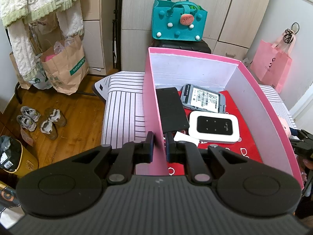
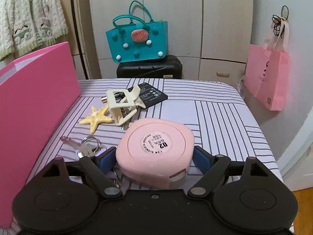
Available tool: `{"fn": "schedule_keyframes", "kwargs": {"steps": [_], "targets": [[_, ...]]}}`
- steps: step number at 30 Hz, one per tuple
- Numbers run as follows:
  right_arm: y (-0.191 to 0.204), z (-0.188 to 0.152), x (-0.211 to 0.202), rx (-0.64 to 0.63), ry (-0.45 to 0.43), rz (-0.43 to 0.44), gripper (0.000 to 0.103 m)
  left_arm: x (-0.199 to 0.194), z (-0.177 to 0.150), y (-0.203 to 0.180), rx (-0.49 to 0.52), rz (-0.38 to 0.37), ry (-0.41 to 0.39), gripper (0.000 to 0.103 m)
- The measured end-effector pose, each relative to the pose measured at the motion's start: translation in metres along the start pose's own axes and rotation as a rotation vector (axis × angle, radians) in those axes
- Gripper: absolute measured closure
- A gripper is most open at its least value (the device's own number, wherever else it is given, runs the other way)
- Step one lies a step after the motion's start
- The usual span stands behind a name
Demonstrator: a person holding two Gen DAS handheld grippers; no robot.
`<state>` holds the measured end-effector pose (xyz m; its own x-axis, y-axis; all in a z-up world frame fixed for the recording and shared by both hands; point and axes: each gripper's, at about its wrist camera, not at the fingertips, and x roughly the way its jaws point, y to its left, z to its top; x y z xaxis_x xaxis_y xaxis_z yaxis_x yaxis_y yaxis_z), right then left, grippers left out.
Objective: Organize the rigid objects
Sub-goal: 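Carry the pink round case into the pink box and release it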
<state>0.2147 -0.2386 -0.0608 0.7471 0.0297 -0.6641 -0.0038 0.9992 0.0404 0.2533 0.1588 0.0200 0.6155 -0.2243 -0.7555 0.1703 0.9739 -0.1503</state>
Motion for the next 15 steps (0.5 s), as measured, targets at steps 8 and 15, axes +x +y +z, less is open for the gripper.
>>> {"fn": "schedule_keyframes", "kwargs": {"steps": [8, 15], "targets": [[-0.009, -0.001, -0.009, 0.06, -0.08, -0.034, 0.022, 0.0, 0.0, 0.0, 0.001, -0.001, 0.0, 0.092], [-0.042, 0.011, -0.032, 0.261, -0.091, 0.215, 0.022, -0.001, 0.0, 0.0, -0.006, 0.0, -0.003, 0.092]]}}
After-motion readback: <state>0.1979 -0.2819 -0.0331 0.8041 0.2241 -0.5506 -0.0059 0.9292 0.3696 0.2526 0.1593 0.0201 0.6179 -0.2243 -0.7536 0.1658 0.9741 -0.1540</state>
